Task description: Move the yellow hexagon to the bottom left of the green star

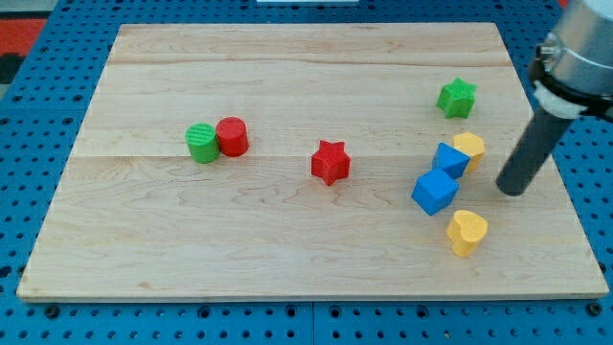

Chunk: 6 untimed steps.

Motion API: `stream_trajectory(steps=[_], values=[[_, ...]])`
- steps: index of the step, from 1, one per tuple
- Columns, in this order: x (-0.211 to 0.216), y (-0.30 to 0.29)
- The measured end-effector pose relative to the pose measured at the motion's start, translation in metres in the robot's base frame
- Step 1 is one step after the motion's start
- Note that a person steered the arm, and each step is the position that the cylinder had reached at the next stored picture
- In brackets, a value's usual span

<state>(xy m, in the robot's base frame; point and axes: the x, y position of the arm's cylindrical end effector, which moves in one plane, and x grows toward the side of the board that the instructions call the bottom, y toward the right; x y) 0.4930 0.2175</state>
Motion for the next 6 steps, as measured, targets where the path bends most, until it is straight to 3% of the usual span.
stream_trajectory(steps=[3, 6], values=[[-0.073, -0.022], [-0.09, -0.005]])
